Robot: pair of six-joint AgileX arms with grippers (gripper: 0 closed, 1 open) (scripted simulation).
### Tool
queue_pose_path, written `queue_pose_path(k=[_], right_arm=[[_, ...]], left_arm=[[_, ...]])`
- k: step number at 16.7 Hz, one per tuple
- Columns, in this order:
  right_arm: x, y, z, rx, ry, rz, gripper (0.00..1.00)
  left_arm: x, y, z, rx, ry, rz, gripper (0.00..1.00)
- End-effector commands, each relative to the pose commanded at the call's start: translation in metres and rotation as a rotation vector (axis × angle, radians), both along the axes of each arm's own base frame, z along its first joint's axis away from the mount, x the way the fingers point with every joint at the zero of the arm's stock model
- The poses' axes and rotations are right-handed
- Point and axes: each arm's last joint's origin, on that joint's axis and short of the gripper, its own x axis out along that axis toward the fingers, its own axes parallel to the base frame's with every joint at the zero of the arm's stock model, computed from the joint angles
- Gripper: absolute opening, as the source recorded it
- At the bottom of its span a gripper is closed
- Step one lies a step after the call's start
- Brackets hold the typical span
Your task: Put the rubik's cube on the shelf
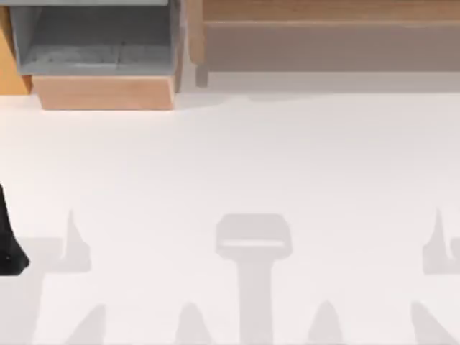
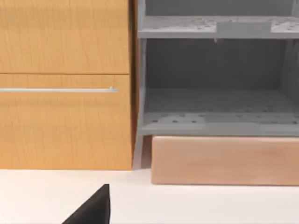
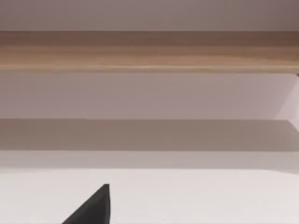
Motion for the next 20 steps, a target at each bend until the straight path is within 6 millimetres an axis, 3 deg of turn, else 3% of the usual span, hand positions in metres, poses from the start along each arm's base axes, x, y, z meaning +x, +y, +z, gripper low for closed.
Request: queue_pose_path(k=[5,10,12,15,17,20], right_arm=[[0.0,0.0,0.0,0.0,0.0,0.0,1.0],[0.0,0.0,0.0,0.0,0.0,0.0,1.0],[0.0,0.0,0.0,0.0,0.0,0.0,1.0],[0.0,0.0,0.0,0.0,0.0,0.0,1.0],[0.0,0.0,0.0,0.0,0.0,0.0,1.0],[0.0,0.0,0.0,0.0,0.0,0.0,1.0]], left_arm=[[0.002,0.001,0.012,0.04,-0.024,0.0,1.0],[0.024,0.005,0.06,0.233,-0.087,0.01,1.0],[0.047,0.009,0.079,0.342,-0.089,0.016,1.0],[0.1,0.02,0.092,0.527,-0.057,0.016,1.0],[0.141,0.032,0.088,0.657,-0.031,0.012,1.0],[0.199,0.055,0.066,0.853,-0.006,0.003,1.0]])
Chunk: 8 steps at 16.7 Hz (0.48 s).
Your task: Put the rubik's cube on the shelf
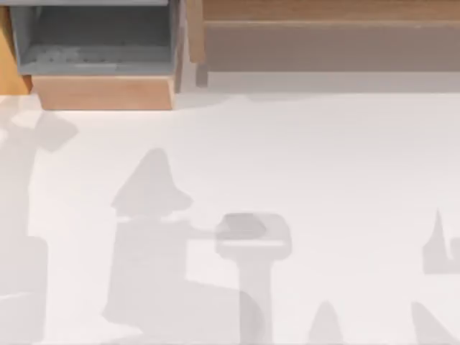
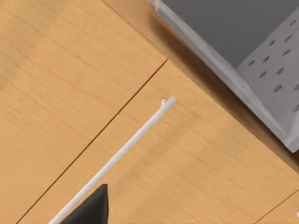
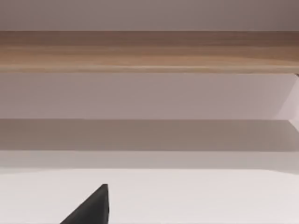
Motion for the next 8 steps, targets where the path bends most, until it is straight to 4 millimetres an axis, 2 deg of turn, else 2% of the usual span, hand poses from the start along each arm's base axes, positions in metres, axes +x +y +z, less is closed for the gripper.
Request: queue_pose_path(k=[4,8], right_arm=[[0.0,0.0,0.0,0.0,0.0,0.0,1.0],[0.0,0.0,0.0,0.0,0.0,0.0,1.0]], left_arm=[[0.054,0.036,-0.039,0.25,0.002,-0.002,1.0],[0.085,0.072,-0.077,0.471,-0.009,-0.005,1.0]])
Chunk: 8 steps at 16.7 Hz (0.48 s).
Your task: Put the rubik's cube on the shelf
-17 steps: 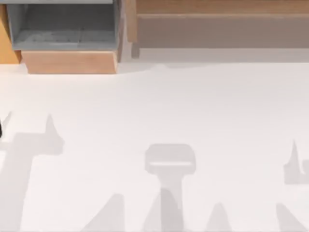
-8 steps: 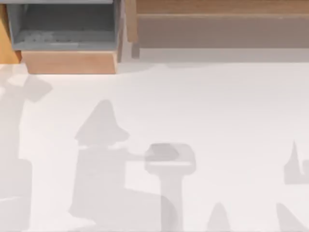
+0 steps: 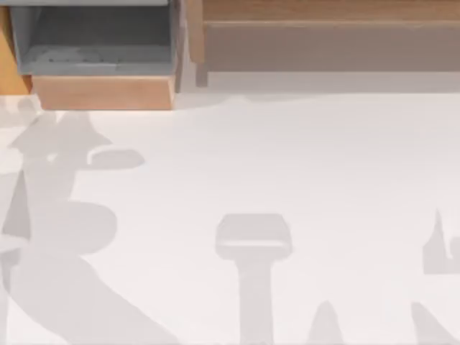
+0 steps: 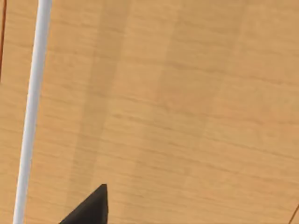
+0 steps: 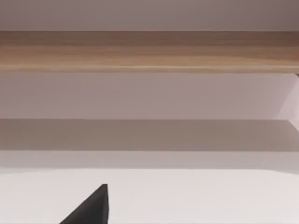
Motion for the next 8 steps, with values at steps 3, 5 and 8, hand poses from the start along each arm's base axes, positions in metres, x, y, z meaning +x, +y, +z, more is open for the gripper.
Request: queue_pose_path(k=[3,5,8], right_arm=[[0.0,0.0,0.0,0.0,0.0,0.0,1.0],[0.0,0.0,0.0,0.0,0.0,0.0,1.0],[0.0,0.0,0.0,0.0,0.0,0.0,1.0]], left_arm=[[0.012,0.023,-0.03,0.126,0.009,-0.004,1.0],[0.016,0.035,-0.044,0.19,0.012,-0.007,1.0],[0.018,0.045,-0.054,0.243,0.01,-0.009,1.0]])
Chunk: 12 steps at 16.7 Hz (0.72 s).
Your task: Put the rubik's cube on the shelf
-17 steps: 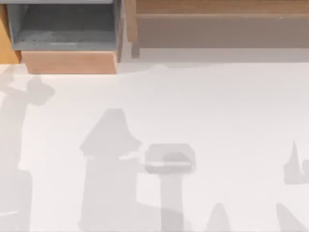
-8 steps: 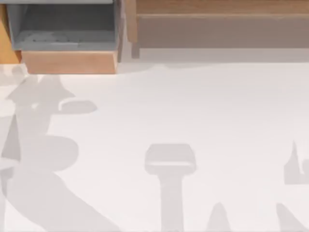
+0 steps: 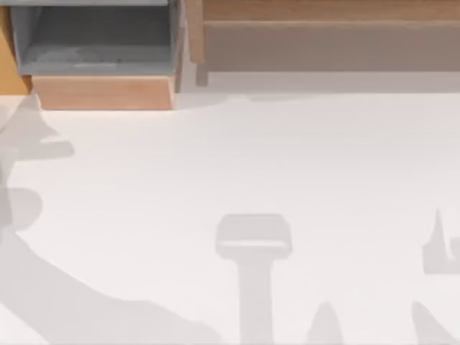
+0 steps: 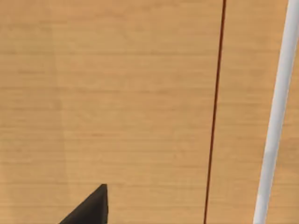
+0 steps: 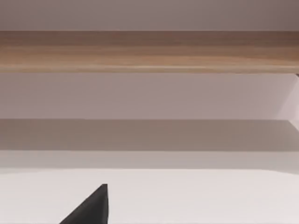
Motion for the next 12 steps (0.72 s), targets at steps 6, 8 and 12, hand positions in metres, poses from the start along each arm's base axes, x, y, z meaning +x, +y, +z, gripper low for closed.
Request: queue_pose_path(k=[6,8,12], right_arm=[[0.0,0.0,0.0,0.0,0.0,0.0,1.0],[0.0,0.0,0.0,0.0,0.0,0.0,1.0],[0.0,0.0,0.0,0.0,0.0,0.0,1.0]], left_arm=[[0.001,-0.001,0.0,0.002,0.002,-0.003,1.0],[0.007,0.0,0.0,0.004,0.0,0.0,1.0],[0.024,0.0,-0.001,0.004,0.0,0.0,1.0]])
